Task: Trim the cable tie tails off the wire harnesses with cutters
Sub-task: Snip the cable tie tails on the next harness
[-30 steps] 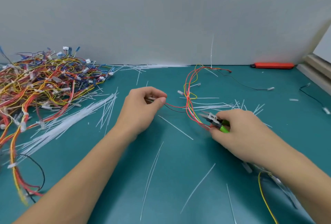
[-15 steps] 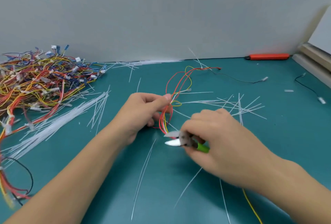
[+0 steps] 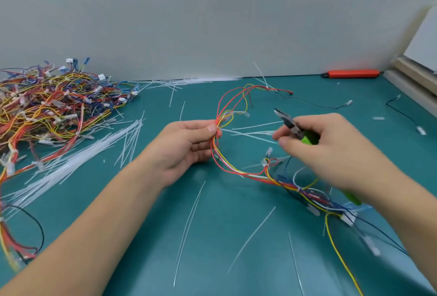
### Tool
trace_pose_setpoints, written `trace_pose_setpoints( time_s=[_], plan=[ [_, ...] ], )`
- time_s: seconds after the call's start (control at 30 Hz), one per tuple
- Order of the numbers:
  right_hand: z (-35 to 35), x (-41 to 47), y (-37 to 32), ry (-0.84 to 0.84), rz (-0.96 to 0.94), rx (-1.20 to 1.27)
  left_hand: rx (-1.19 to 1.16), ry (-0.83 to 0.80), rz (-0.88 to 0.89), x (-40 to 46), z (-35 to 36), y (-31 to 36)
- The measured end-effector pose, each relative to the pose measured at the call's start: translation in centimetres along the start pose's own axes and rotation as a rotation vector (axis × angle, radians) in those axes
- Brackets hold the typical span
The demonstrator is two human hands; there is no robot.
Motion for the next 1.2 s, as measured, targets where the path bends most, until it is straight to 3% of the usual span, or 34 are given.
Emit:
trace_pose_setpoints(
  time_s=[0.2, 0.4, 0.5, 0.57, 0.7, 0.77, 0.83, 1.0, 1.1, 1.2],
  plan=[
    [-1.8, 0.5, 1.5, -0.041, 0.171, 0.142, -0.121, 0.091, 0.076, 0.1, -0.2, 0.3],
    [-4.6, -0.4, 2.1, -0.341, 0.338, 0.378, -0.096, 0.240, 0.205, 0.1, -0.3, 0.5],
    [-5.3, -0.1, 2.2, -0.166, 0.259, 0.557, -0.100, 0.271, 0.240, 0.1, -0.2, 0.6],
    [-6.0, 0.2, 2.3, -0.038, 0.175, 0.849, -0.087, 0.291, 0.245, 0.1, -0.5, 0.7],
    [-7.4, 0.3, 3.4, 0.099, 0.047, 1.382, -0.075, 0.359, 0.232, 0.2, -1.3, 0.7],
    [-7.7, 0.3, 4.3, 0.140, 0.042, 1.485, -0.080, 0.375, 0.229, 0.2, -1.7, 0.7],
    [-7.6, 0.5, 4.9, 0.116, 0.112, 1.394, -0.094, 0.375, 0.236, 0.3, -2.0, 0.8],
    [-5.7, 0.8, 4.3, -0.108, 0.288, 0.832, -0.132, 0.340, 0.260, 0.5, -2.5, 0.8],
    [-4.4, 0.6, 3.5, -0.137, 0.278, 0.415, -0.141, 0.324, 0.265, 0.5, -2.8, 0.7],
    [-3.4, 0.0, 2.6, -0.300, 0.218, 0.179, -0.153, 0.321, 0.260, 0.5, -3.0, 0.8]
  ],
)
Point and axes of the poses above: each hand's wrist, its own x-axis towards the middle knuckle, its own z-axis out of the palm, y = z × x, the point moved 1 cm from there along x, towards the middle knuckle, and after that the axes turned 15 degrees about -y, right-handed, at the moved point
